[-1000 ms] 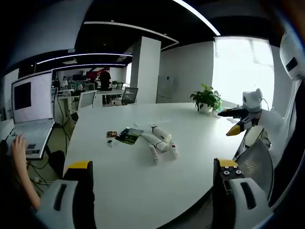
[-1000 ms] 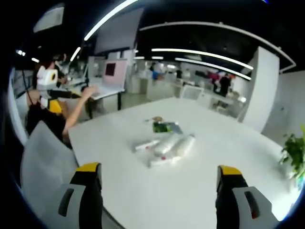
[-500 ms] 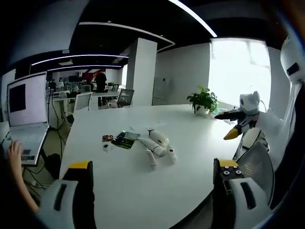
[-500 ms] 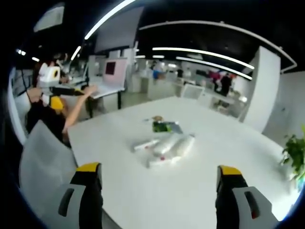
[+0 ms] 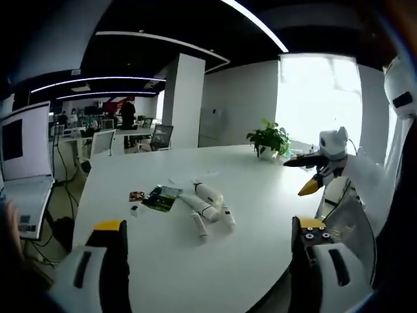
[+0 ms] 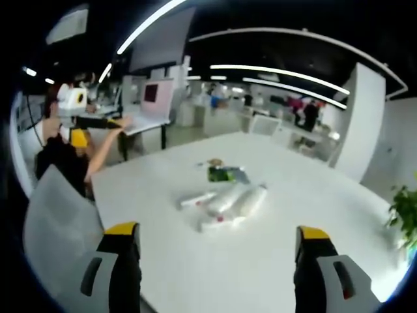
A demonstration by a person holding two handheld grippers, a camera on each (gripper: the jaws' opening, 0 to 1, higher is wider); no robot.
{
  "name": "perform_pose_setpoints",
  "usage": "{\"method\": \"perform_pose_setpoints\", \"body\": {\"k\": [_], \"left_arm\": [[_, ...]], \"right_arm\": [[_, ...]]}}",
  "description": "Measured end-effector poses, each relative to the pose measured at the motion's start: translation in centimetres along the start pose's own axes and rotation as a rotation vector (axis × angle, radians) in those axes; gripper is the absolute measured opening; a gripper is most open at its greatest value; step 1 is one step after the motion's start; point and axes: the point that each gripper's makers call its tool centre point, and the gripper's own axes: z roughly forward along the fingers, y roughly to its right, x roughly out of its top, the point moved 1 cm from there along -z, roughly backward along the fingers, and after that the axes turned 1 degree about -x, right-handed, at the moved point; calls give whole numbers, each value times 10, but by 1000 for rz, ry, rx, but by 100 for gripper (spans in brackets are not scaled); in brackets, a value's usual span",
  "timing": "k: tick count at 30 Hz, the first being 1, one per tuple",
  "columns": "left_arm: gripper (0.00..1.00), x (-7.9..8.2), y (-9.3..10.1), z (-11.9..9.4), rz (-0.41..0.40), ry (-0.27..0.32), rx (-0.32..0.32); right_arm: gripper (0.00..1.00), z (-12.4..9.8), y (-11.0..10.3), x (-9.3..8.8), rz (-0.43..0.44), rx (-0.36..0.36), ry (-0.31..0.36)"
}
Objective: Arrange the skincare products in the storage area until every visible bottle or jar stands upright without overlapping.
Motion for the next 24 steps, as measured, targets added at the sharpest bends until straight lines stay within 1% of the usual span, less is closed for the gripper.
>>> {"method": "perform_pose_setpoints", "body": {"k": [2, 7, 12, 24], "left_arm": [[99, 3, 0, 5, -5, 9, -9], [99, 5, 1, 16, 12, 0, -24], [99, 5, 3, 24, 15, -3, -39], [99, 6, 3, 41, 27, -14, -61]], "right_arm": [[98, 3, 1, -1, 2, 2, -5], [97, 6, 1, 0, 3, 11, -6], [97, 9, 3, 3, 13, 14, 7], [97, 17, 4, 5, -1, 28, -1]]}}
